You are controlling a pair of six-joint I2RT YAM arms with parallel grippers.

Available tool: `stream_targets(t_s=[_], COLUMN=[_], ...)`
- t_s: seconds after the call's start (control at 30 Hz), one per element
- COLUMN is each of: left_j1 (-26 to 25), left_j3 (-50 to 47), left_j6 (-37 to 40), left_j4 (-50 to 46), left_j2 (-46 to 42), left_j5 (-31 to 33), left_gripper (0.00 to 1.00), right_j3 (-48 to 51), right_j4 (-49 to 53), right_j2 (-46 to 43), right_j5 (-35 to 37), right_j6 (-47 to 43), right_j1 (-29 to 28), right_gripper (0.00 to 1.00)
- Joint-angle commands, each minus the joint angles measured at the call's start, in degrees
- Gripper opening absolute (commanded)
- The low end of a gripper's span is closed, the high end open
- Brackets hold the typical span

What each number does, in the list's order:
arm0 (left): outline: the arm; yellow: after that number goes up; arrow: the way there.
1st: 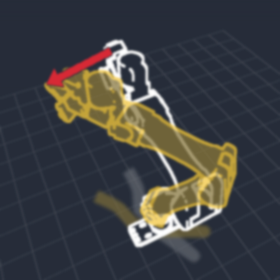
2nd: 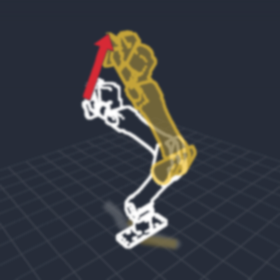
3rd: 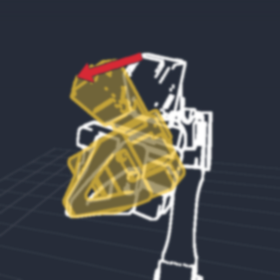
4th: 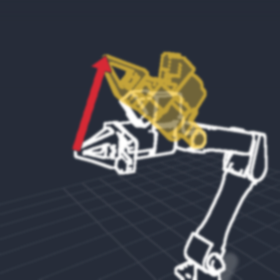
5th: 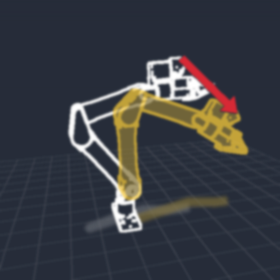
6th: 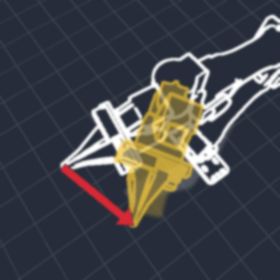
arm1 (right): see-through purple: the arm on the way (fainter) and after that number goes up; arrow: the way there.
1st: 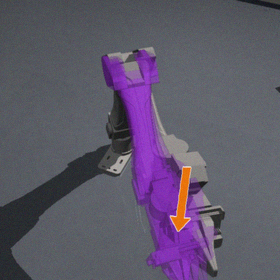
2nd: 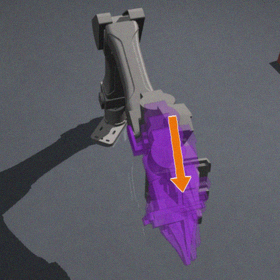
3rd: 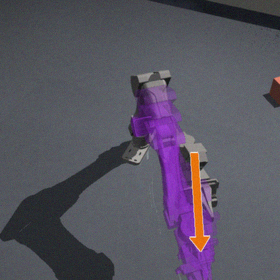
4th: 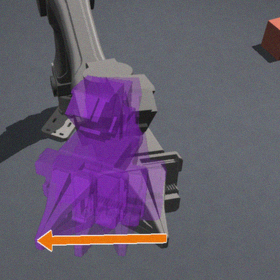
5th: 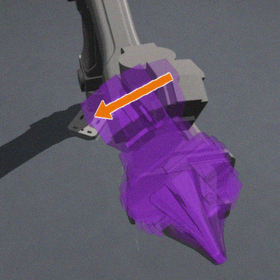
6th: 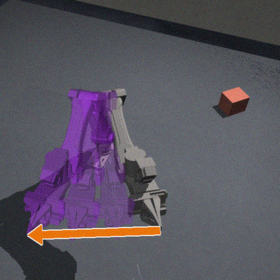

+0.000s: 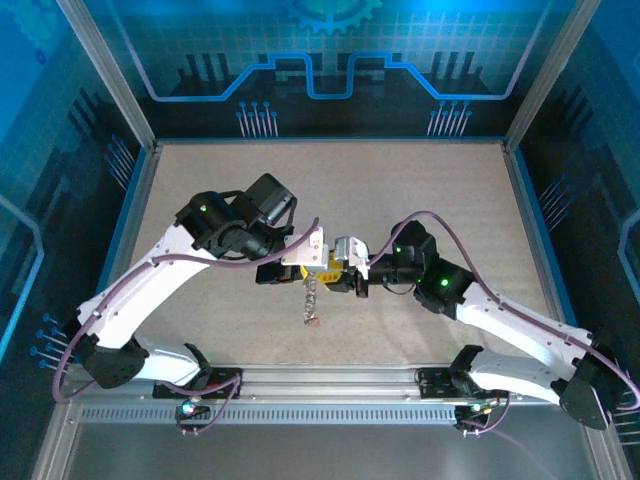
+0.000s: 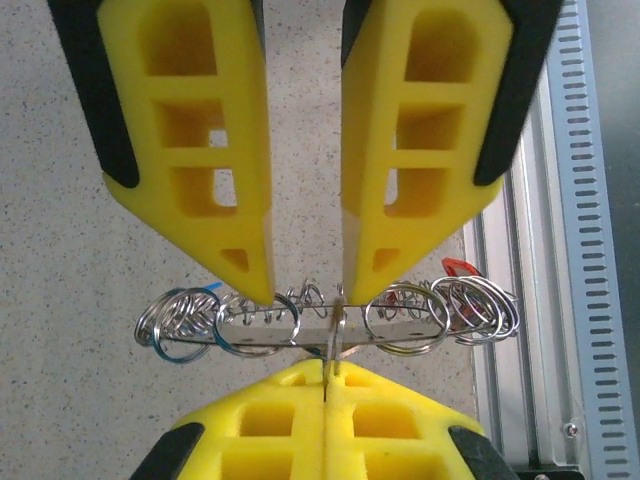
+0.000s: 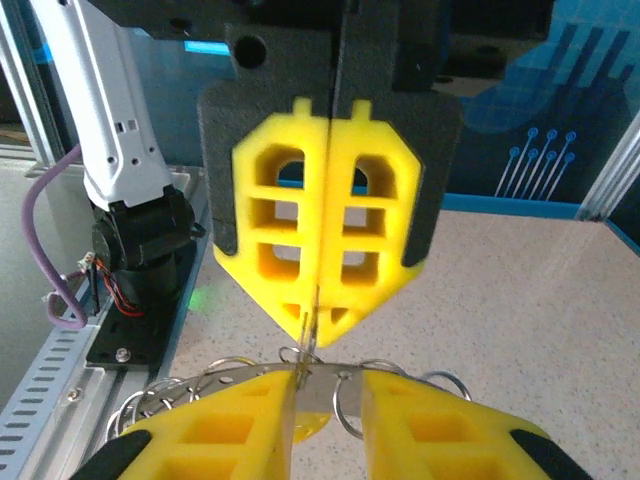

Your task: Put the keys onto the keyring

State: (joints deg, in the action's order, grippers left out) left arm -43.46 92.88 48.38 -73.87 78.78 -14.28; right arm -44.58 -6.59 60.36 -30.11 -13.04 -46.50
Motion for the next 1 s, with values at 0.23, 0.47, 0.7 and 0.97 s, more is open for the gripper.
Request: stream_targets(t_s=[0.23,0.47,0.7,0.97], left_j1=[-0.5,-0.5,-0.6,-0.4], left_j3=[0.9,1.2,0.2,-5.6], left_j6=[-1.1,-2.0,-2.5,-6.1], left_j4=[2.1,3.2,4.7,12.7], left_j2=[-1.1,-1.0,-1.3,-6.9], left_j5=[0.9,0.2,-0.5,-0.9], left_gripper=[0.0,0.0,0.0,0.18], right_j3=[0.2,0.1,0.6,2.7], right_j4=[-1.7,-4.2,-5.5,-7.4], right_j2=[0.2,1.7,1.2,-1.9], right_j5=[-1.8,1.2,3.2,5.4], right_j6=[-0.2,1.9,2.0,3.0], right_j1=[-0.8,-1.7,-2.3,-1.9], right_gripper=[0.27,0.25,0.05,0.0])
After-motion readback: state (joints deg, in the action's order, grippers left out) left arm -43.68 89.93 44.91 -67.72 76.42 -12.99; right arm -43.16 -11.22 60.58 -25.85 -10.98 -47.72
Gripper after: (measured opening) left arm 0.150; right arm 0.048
